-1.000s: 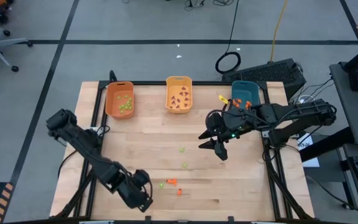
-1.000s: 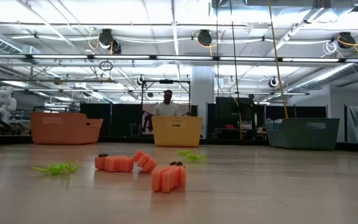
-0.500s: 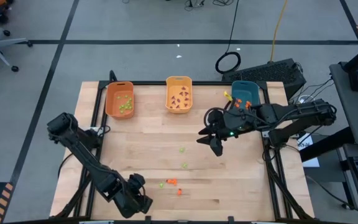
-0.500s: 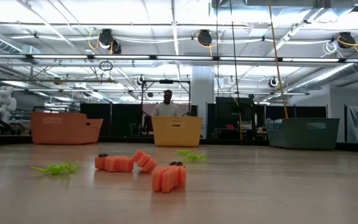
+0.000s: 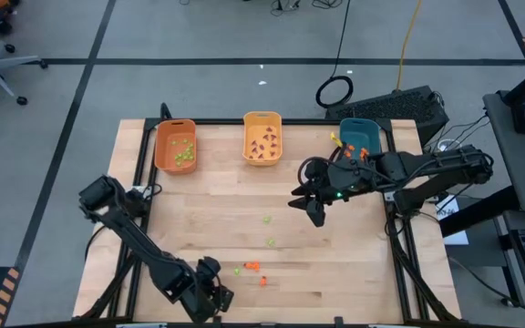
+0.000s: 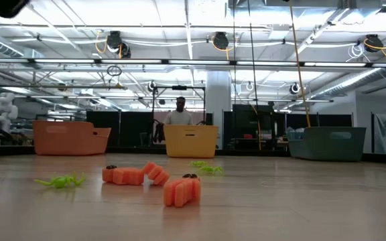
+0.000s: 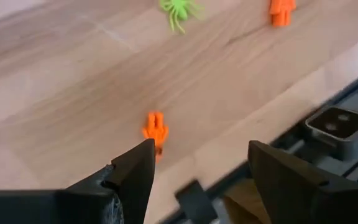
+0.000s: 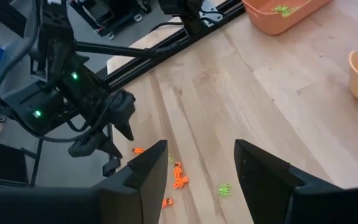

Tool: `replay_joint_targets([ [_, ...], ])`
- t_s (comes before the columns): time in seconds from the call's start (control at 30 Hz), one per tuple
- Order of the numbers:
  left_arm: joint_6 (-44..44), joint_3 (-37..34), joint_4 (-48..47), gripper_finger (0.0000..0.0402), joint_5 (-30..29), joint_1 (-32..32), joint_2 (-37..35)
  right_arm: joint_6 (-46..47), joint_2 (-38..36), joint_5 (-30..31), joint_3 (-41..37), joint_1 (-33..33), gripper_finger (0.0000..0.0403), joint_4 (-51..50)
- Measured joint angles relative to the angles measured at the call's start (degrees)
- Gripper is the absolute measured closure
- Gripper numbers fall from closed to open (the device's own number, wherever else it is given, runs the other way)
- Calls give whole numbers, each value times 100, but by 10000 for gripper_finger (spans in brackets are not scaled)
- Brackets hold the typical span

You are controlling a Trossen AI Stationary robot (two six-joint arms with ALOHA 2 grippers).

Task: Sort Halloween decoration
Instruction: Put the orange skeleton toy into the blue bin

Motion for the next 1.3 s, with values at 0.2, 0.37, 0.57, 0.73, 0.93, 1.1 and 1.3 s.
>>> replay_joint_targets([
  [0.2,274,-1,217,148,47,-27,466,15,0,-11,0,0,232,-220],
  [0.37,242,-1,199,167,221,-20,605,15,2,-17,0,0,232,-286],
  [0.57,264,1,201,225,534,-20,710,1,2,-22,0,0,232,-302],
  [0.73,301,16,216,282,830,-3,857,-85,2,-23,0,0,232,-301],
  [0.93,462,16,204,336,682,50,887,-164,2,-22,0,0,232,-300],
  [1.1,848,7,353,374,777,173,872,-261,2,-24,0,0,232,-300],
  [1.3,1025,-8,440,383,517,238,679,-291,2,-22,0,0,232,-302],
])
